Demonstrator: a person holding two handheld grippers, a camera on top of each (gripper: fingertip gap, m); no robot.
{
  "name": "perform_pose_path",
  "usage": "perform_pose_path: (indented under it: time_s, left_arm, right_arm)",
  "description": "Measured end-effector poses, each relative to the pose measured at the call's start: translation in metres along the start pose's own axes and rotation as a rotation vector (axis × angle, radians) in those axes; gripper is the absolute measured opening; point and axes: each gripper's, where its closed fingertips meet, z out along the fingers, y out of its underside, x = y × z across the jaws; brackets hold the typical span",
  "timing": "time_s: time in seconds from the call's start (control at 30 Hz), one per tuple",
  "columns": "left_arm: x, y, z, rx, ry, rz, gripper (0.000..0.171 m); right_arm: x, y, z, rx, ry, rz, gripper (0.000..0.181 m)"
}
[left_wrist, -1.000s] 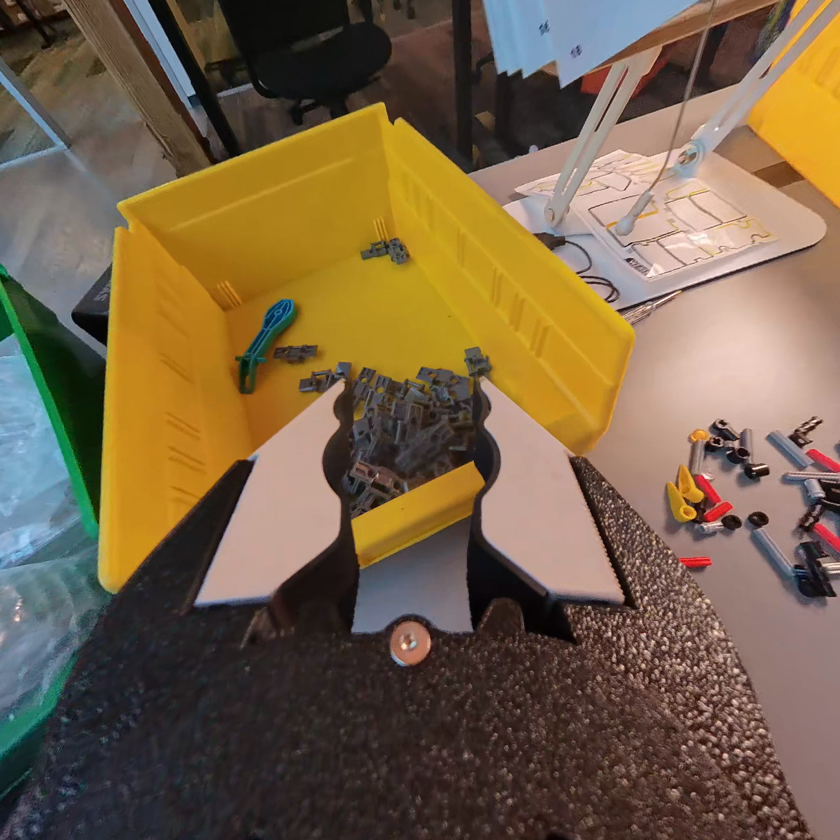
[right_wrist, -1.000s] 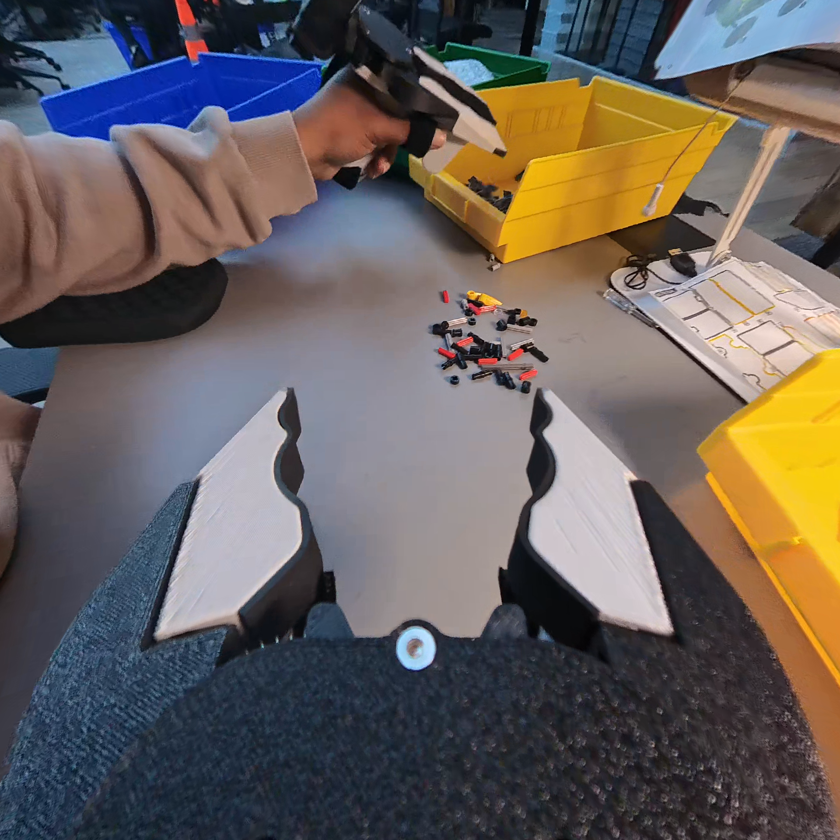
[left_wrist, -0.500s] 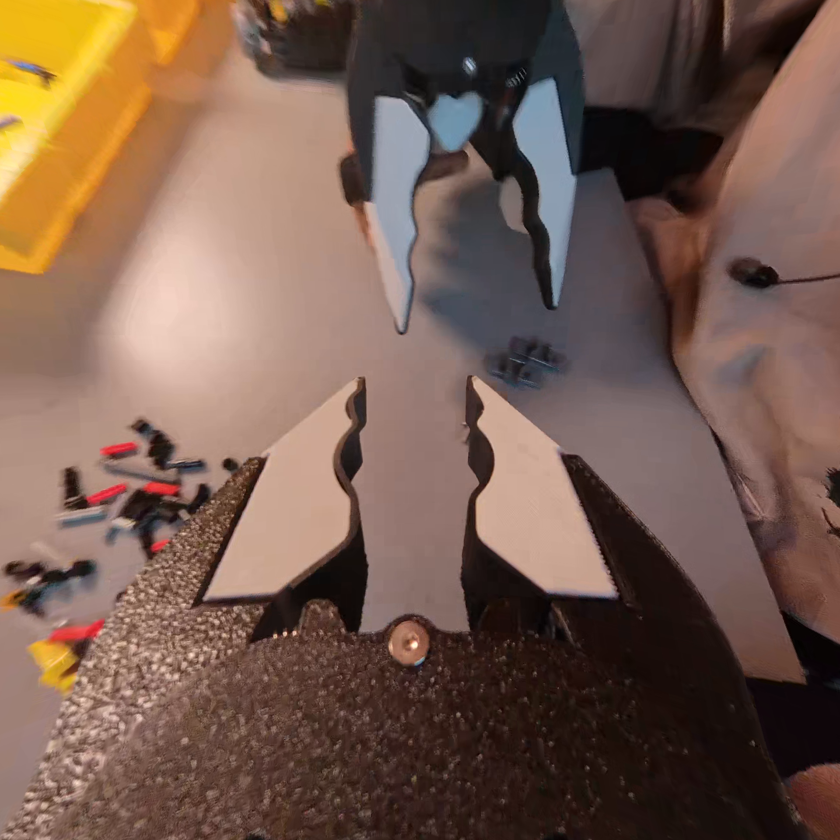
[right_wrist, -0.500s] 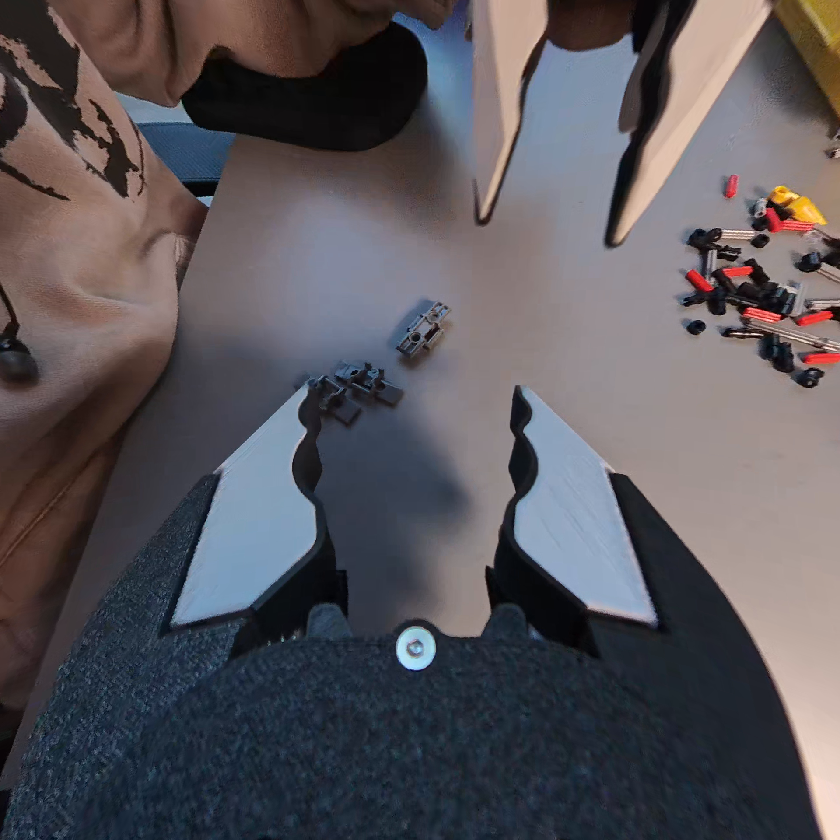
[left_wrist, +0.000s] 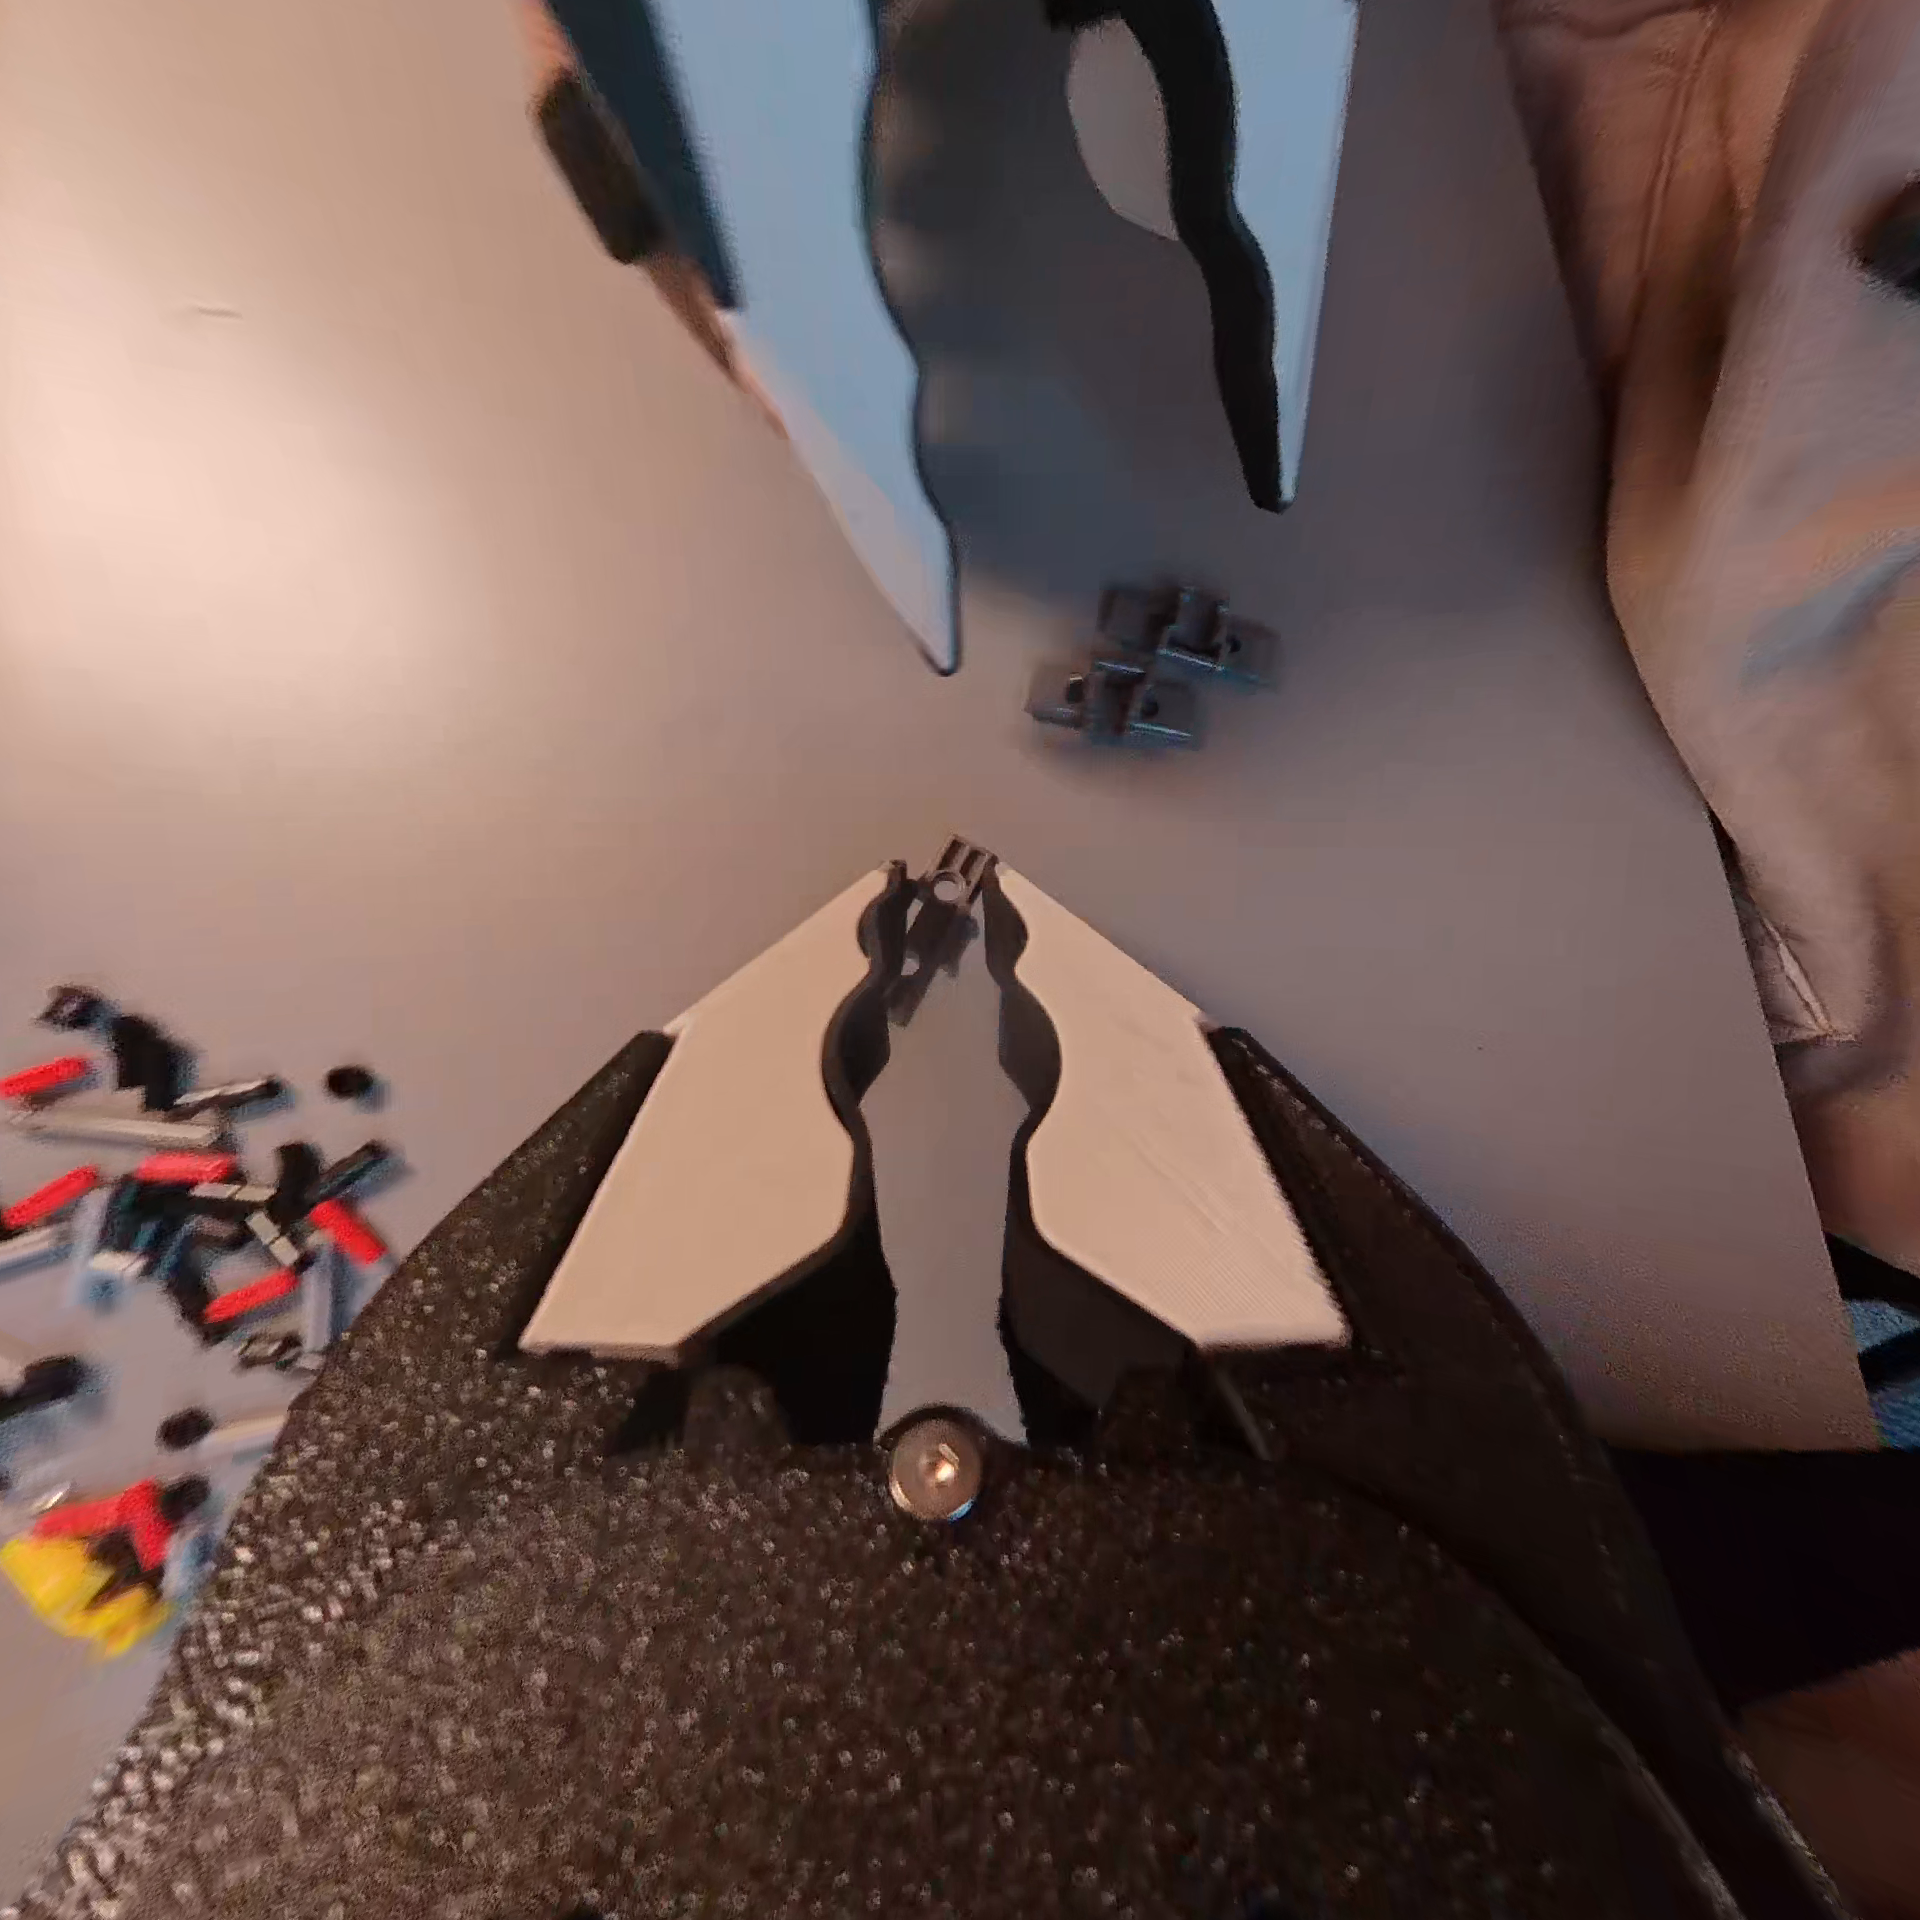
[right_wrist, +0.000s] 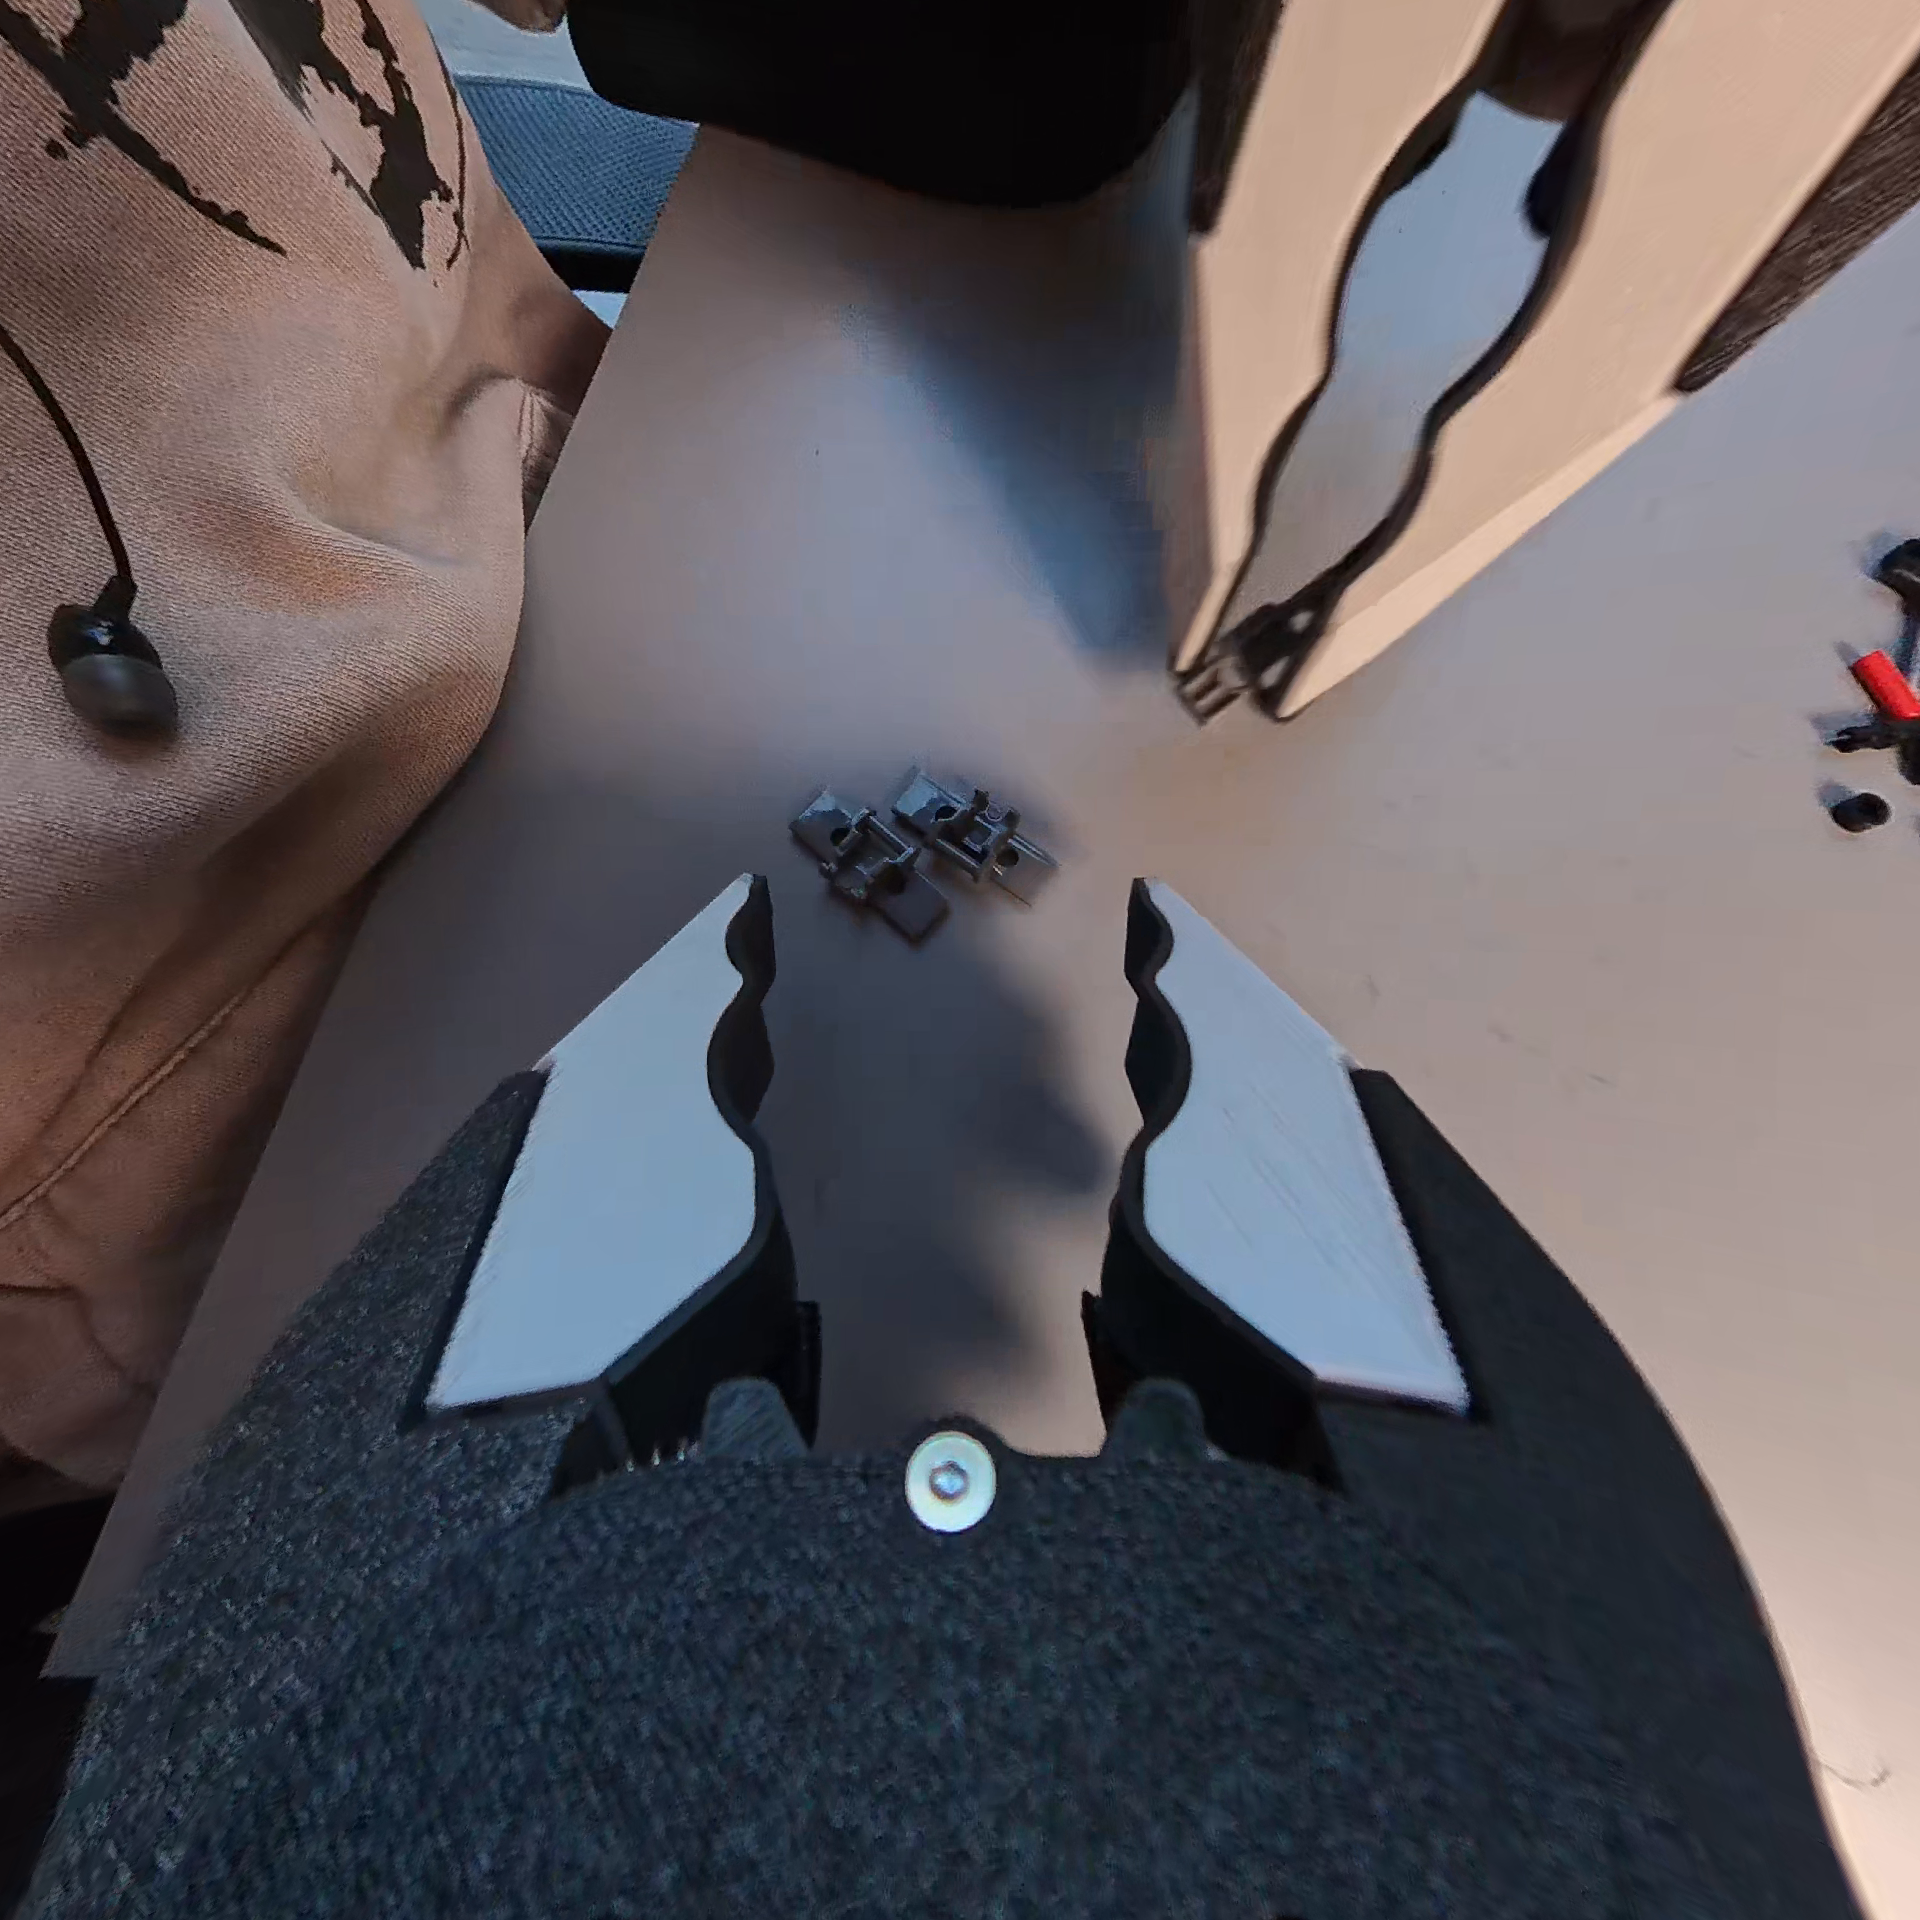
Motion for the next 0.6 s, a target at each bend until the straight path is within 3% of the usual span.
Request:
perform_pose_path:
  time_s: [0.03,0.17,0.27,0.33,0.43,0.53,0.6]
  left_arm:
    - [-0.013,-0.001,-0.011,0.027,-0.066,-0.018,0.012]
    - [-0.073,-0.005,-0.078,0.221,-0.378,-0.135,0.012]
    - [-0.12,0.012,-0.137,0.347,-0.655,-0.264,0.012]
    - [-0.147,0.037,-0.174,0.415,-0.825,-0.379,0.012]
    - [-0.175,0.09,-0.203,0.416,-0.983,-0.569,0.012]
    - [-0.193,0.14,-0.212,0.387,-1.063,-0.744,0.013]
    - [-0.197,0.157,-0.214,0.415,-1.081,-0.819,0.017]
  right_arm:
    - [0.0,0.0,0.002,-0.006,0.006,-0.008,0.063]
    - [-0.003,0.001,0.012,-0.042,0.002,-0.02,0.055]
    - [-0.004,0.001,0.017,-0.081,0.012,-0.046,0.057]
    - [-0.004,0.004,0.02,-0.126,0.033,-0.074,0.057]
    - [-0.008,0.003,0.021,-0.142,0.021,-0.07,0.05]
    - [-0.01,0.003,0.021,-0.143,0.009,-0.068,0.043]
    - [-0.012,0.003,0.021,-0.139,0.006,-0.072,0.028]
